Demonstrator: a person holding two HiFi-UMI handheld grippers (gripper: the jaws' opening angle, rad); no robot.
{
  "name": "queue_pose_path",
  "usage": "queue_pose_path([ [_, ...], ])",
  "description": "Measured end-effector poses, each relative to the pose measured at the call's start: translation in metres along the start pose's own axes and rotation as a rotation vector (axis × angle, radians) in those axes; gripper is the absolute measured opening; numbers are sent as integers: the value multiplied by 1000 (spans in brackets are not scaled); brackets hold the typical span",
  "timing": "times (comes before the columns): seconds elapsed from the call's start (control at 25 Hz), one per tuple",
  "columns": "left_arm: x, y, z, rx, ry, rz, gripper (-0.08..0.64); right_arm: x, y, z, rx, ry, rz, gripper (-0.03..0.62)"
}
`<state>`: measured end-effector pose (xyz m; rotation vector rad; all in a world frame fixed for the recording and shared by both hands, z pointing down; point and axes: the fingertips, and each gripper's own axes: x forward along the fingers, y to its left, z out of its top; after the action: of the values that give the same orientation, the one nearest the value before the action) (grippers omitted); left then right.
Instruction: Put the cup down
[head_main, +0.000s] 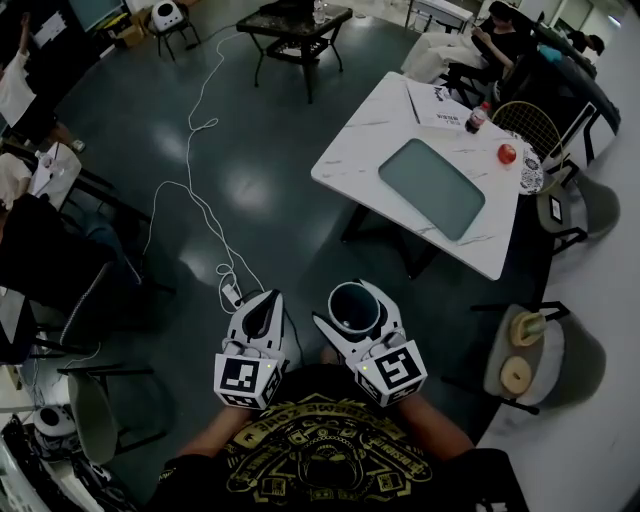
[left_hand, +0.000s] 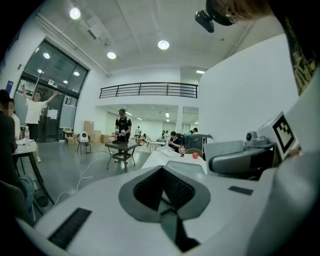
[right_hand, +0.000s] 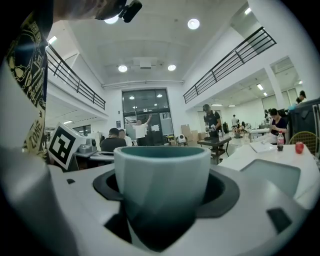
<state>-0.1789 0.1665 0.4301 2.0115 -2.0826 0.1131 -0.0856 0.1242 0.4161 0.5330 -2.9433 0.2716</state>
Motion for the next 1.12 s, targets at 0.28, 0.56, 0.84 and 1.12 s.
queue_pose_path([
  [0.28,20,-28,-1,16,21,-13,11,-18,-27,-5,39,-9,-6,373],
  [0.56,31,-47,-4,23,40,-38,11,-31,-44,-8,47,-15,-28,373],
  [0.84,43,-57,-3,32,41,-90,11,-36,-55,-8,55,-25,-75,373],
  [1.12,76,-61,6,53,32,-173,11,-32,-76,-4,53,-34,-153,373],
])
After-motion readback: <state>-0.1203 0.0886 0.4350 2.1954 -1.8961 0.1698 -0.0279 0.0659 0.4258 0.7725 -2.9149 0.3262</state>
